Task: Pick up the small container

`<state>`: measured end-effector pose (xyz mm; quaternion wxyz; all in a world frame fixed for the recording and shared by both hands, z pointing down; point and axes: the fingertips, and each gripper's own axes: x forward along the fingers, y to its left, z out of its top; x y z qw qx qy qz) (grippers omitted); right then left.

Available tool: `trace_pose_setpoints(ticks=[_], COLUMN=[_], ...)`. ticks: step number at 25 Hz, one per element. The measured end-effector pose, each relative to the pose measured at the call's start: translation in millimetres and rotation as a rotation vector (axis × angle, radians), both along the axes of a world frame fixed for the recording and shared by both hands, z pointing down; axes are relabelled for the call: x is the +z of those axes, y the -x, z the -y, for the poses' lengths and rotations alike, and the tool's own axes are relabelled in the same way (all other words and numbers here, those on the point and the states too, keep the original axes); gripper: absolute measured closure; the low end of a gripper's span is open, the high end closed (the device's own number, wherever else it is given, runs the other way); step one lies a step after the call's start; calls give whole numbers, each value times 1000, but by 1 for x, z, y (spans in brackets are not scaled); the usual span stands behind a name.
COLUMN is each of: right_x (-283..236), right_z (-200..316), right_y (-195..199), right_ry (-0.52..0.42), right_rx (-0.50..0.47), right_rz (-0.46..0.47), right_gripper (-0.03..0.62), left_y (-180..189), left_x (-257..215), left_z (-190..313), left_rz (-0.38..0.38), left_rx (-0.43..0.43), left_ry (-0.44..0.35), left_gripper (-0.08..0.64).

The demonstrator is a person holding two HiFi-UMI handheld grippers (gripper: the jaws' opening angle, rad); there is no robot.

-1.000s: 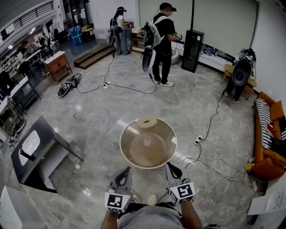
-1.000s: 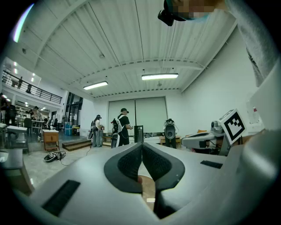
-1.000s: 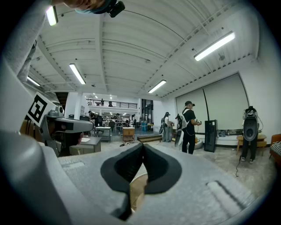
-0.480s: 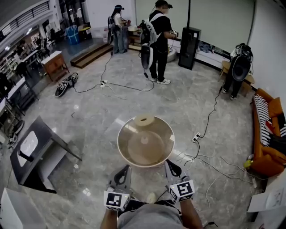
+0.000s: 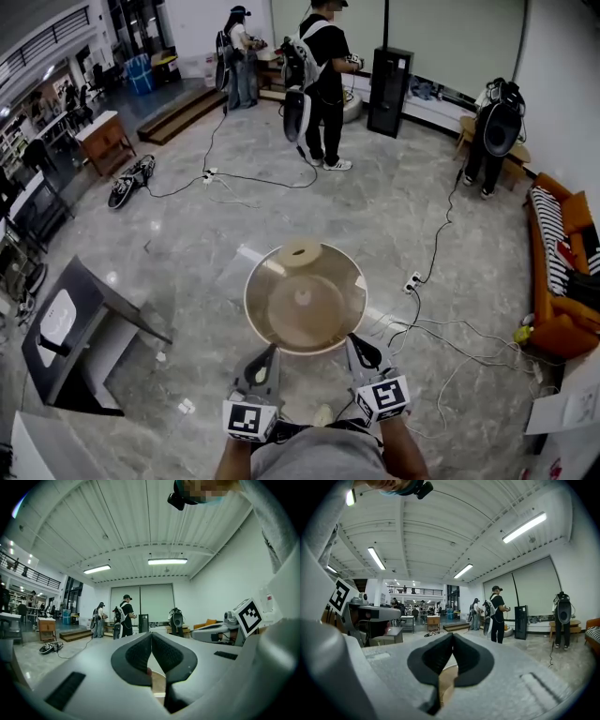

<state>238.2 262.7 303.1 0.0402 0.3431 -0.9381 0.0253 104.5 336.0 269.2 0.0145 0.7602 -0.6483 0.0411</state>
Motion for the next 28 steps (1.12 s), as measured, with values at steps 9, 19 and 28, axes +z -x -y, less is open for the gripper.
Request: trace_pose_setpoints(ticks=[9,19,28], right_x=[12,18,53], right_z=[81,178,226], right_y=[71,139,202], right_ry=[23,57,122], right_rx=[57,195,310], right_rz=[-20,-84,-135], right_gripper=[592,592,591], left_y=[73,147,202], left_x=[14,28,67], left_z=[97,218,284], left_rz=[-34,-73,-90], left_rx=[77,234,382], left_ry=[28,95,158], left_gripper=[541,541,541])
